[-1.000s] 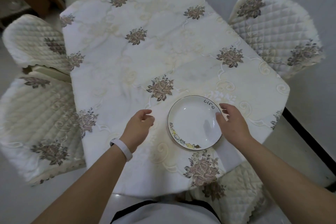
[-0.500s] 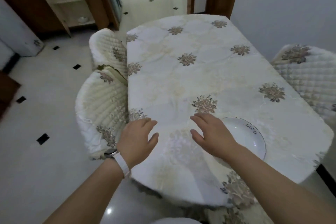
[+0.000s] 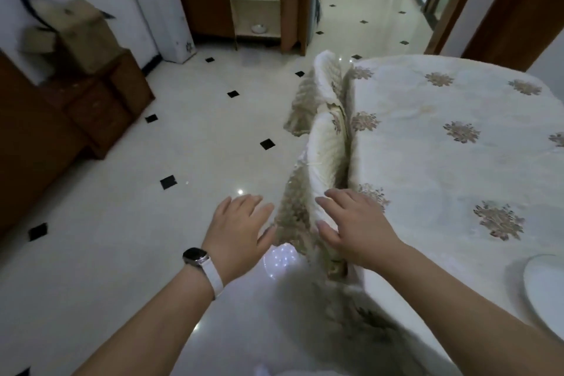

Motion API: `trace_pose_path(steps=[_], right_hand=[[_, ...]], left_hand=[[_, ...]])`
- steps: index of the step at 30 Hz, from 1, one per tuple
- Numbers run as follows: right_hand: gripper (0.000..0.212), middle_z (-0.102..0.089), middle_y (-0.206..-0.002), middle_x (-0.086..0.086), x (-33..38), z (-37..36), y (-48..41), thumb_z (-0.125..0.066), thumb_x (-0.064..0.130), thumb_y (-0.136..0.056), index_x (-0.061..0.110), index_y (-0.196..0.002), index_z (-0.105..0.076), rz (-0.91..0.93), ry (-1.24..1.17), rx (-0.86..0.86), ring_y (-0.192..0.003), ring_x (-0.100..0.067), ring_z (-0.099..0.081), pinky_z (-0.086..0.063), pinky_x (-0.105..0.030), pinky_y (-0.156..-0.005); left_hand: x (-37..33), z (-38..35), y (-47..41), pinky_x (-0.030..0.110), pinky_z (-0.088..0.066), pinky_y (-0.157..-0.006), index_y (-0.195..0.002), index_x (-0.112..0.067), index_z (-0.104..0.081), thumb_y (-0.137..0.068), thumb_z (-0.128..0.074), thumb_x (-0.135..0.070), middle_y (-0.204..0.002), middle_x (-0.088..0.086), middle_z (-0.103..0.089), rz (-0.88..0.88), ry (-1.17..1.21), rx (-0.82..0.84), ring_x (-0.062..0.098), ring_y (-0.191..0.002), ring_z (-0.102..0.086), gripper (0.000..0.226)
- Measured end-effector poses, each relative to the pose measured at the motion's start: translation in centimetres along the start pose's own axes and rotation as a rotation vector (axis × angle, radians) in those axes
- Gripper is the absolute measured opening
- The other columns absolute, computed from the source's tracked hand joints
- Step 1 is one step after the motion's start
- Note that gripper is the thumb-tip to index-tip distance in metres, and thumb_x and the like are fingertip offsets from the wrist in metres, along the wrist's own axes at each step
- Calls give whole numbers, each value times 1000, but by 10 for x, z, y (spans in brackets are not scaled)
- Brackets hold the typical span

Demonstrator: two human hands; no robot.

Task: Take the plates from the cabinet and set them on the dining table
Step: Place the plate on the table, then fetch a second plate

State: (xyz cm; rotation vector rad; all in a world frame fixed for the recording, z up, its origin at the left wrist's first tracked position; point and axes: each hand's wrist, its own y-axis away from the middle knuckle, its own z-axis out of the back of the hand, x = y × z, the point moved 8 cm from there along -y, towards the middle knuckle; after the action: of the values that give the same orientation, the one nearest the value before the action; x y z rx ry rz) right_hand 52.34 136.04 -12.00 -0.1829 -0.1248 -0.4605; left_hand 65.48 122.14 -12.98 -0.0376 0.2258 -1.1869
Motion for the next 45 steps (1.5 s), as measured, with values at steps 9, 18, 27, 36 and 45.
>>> trace_pose_path(steps=[9,18,27,36,45], right_hand=[[46,-65,-118,-4,142,-15,-85,-45,47,-87,18,-118,-64,239,1,-53,-106,-27,-61,-48,-39,-85],[44,-67,-114,-4,200,-37,-150,-45,46,-88,17,-113,-66,428,-38,-80,-104,-28,-63,-50,-39,-85],[42,-67,-109,-2,215,-88,-269,-45,45,-86,17,-109,-67,505,-111,-34,-98,-27,-63,-50,-37,-82],[44,-66,-112,-1,151,-83,-427,-43,46,-89,17,-115,-64,455,-134,-41,-102,-26,-61,-47,-38,-86],[46,-65,-114,-2,120,-75,-514,-42,47,-90,17,-117,-64,370,-152,-73,-104,-26,-60,-46,-37,-87]], left_hand=[[138,54,67,48,-44,-99,-115,-18,-67,-86,-46,-43,-117,6,-66,220,-50,-148,28,-109,-61,44],[206,71,81,44,-47,-96,-112,-16,-69,-87,-48,-41,-116,6,-67,360,-59,-234,28,-107,-62,41],[288,62,4,38,-46,-92,-115,-15,-67,-86,-54,-37,-115,6,-66,389,-175,-190,25,-106,-61,38],[341,66,-165,38,-45,-91,-114,-16,-66,-86,-54,-38,-114,5,-66,335,-202,-177,25,-106,-60,38],[382,79,-258,35,-45,-85,-112,-15,-67,-86,-55,-36,-110,4,-67,233,-220,-213,25,-101,-60,35]])
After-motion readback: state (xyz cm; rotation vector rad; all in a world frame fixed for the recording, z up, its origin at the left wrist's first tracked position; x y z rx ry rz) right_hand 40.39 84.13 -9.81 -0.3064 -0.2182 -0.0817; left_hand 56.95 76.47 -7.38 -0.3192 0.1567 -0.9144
